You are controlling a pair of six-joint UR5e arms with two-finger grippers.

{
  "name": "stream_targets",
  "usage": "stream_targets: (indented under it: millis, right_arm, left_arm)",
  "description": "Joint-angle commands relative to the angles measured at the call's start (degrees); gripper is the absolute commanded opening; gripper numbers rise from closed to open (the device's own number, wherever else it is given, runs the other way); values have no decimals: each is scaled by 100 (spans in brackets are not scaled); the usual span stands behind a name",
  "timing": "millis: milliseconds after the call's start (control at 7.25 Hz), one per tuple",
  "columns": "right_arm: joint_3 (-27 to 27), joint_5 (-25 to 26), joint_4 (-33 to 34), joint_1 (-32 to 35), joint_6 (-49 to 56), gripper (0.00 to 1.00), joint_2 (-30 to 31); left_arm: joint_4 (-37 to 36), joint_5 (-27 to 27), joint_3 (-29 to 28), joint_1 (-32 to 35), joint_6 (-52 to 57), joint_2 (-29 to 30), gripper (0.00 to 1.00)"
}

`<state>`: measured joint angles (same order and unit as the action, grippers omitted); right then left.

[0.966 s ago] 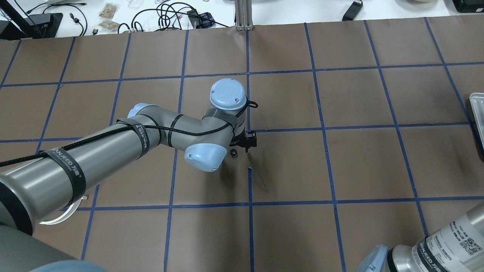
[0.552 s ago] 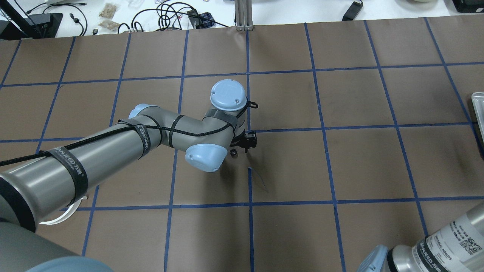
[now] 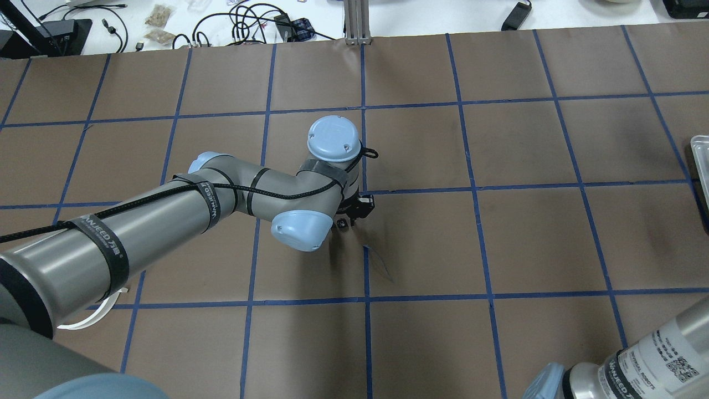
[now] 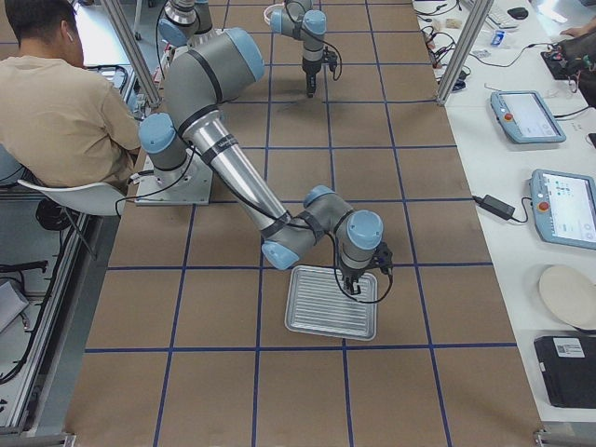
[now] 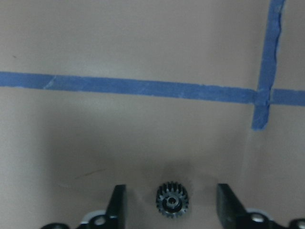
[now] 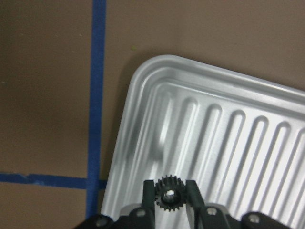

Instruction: Place bearing gear from tray to pile

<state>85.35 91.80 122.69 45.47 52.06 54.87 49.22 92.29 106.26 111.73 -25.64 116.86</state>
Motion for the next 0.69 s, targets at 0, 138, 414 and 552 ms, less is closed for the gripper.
stream_targets:
  millis: [0,138,414,552]
  right_arm:
    - [340,-48,-139,696,-727,0,242]
    - [699,-101,-79,1100,-1124,0,382]
    - [1131,-285,-104,2127,-2423,0,724]
    - [1586,-303,-26,2863,-3473,0,1101]
  left_arm:
    - [0,-17,-43,-28,50,-67,0]
    - [113,26,-113,-185,276,-250,0]
    - [1983,87,-944,-702,1153,-891,0]
    - [3152,323,-1201,-1201,2071,-1137,0]
